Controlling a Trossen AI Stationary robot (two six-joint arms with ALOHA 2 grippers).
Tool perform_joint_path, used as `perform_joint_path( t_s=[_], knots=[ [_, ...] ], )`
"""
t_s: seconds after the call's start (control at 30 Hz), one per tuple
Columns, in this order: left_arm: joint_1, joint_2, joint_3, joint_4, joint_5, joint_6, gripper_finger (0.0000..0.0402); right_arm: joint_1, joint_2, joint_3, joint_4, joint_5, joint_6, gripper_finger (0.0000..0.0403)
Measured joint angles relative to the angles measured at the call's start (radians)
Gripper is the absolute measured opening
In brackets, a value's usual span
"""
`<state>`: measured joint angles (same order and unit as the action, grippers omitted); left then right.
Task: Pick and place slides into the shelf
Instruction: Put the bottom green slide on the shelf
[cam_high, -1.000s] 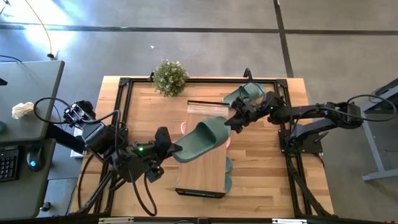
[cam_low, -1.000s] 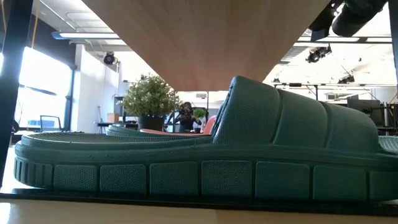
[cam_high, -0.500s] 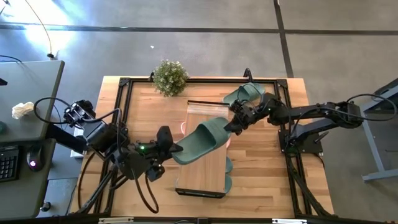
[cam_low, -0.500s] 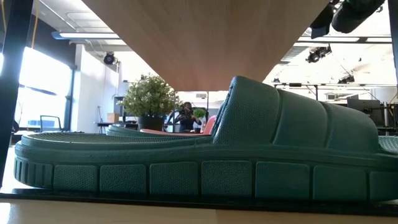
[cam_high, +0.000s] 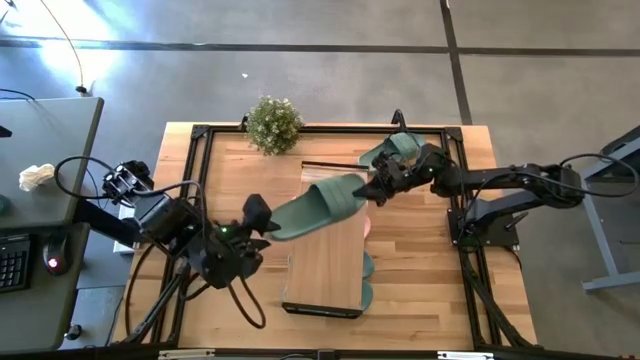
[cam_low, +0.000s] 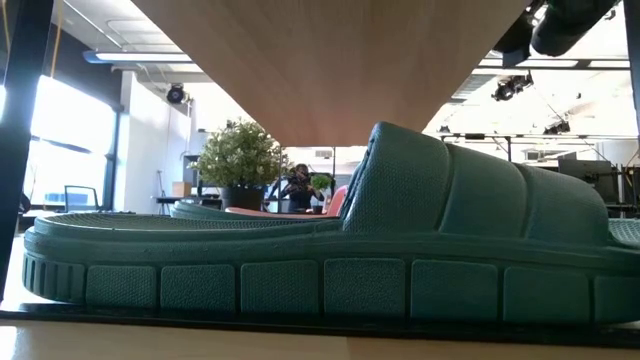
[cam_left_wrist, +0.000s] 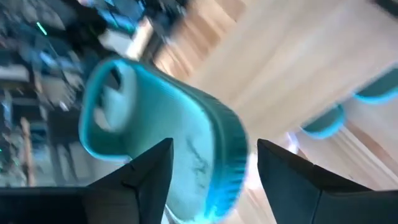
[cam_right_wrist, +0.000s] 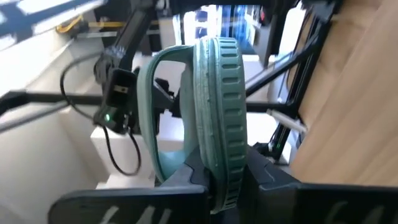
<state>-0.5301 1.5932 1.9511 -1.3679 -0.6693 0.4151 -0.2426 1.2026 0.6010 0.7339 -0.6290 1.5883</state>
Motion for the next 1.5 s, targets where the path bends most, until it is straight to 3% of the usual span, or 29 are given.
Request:
perform_joint_path(
  t_s=[0.2,0.43,0.67,0.87,0.97,1.13,1.5],
  knots=[
    [0.0,-0.001,0.0,-0.195,0.0,-0.207,0.0221,-0.005,-0.097,0.0,-0.181,0.139,-0.079,0.001],
    [0.0,-0.043,0.0,-0.203,0.0,-0.237,0.0214,0.059,-0.31,0.0,-0.497,0.371,-0.201,0.001],
    [0.0,-0.082,0.0,-0.204,-0.05,-0.25,0.0214,0.361,-0.399,0.0,-0.634,0.763,-0.163,0.001],
    [0.0,-0.088,0.0,-0.203,-0.066,-0.263,0.0214,0.648,-0.37,0.0,-0.649,1.174,-0.074,0.001],
    [0.0,-0.088,0.0,-0.203,-0.069,-0.263,0.0213,0.752,-0.338,0.0,-0.659,1.311,-0.011,0.001],
    [0.0,-0.088,0.0,-0.203,-0.096,-0.262,0.0213,0.843,-0.246,0.0,-0.678,1.358,0.129,0.0013],
    [0.0,-0.087,-0.026,-0.203,-0.11,-0.266,0.0213,0.901,-0.093,0.0,-0.594,1.407,0.244,0.001]
  ],
)
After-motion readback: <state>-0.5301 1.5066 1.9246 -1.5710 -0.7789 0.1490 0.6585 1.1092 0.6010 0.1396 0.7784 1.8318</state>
